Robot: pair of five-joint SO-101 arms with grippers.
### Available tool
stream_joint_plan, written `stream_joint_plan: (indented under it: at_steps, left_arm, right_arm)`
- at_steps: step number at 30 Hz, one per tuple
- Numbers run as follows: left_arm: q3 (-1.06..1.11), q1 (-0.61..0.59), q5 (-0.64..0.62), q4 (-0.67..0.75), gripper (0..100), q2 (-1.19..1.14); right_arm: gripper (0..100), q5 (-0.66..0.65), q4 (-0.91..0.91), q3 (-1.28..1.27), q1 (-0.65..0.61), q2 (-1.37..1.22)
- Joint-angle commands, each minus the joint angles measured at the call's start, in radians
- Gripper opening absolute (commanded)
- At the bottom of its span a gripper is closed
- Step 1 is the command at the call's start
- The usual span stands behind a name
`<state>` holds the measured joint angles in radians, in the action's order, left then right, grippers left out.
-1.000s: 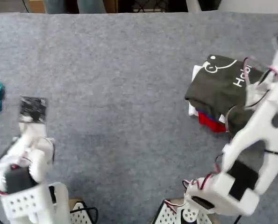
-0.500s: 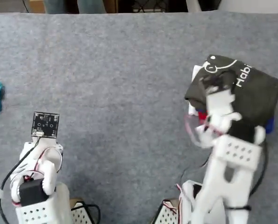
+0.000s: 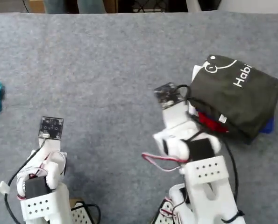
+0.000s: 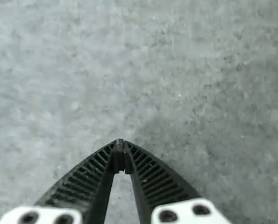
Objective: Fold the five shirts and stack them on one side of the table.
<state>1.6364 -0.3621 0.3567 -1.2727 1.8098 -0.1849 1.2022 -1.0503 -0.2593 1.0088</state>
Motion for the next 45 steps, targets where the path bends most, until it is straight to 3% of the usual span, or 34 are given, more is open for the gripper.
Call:
stream_joint_plan:
  at_steps: [1,5,10,13,18,25,33,45]
  left_arm:
    - [-0.128,-0.185,0.006,0.127,3,0.008]
    - [-0.151,-0.49,0.005,0.287,3,0.006]
    - [-0.054,-0.573,0.003,0.293,3,0.009]
    - [0.004,-0.455,-0.002,0.295,3,0.009]
    - [0.061,-0.105,0.002,0.288,3,0.006]
    - [0.061,0.159,-0.002,0.287,3,0.006]
    - [0.061,0.214,-0.002,0.287,3,0.006]
    - [0.061,0.219,-0.002,0.287,3,0.006]
  right_arm:
    - [1.4,0.02,-0.04,-0.001,-0.075,0.015]
    - [1.5,0.02,-0.046,-0.01,-0.078,-0.005]
    - [1.5,0.025,-0.138,-0.091,-0.084,-0.024]
    - [1.5,0.026,-0.279,-0.183,-0.084,-0.005]
    - [1.5,0.026,-0.493,-0.331,-0.087,0.036]
    - [1.5,0.054,-0.47,-0.366,-0.14,0.093]
    - [1.5,0.169,-0.463,-0.398,-0.153,0.165]
    - [1.5,0.173,-0.463,-0.44,-0.153,0.163]
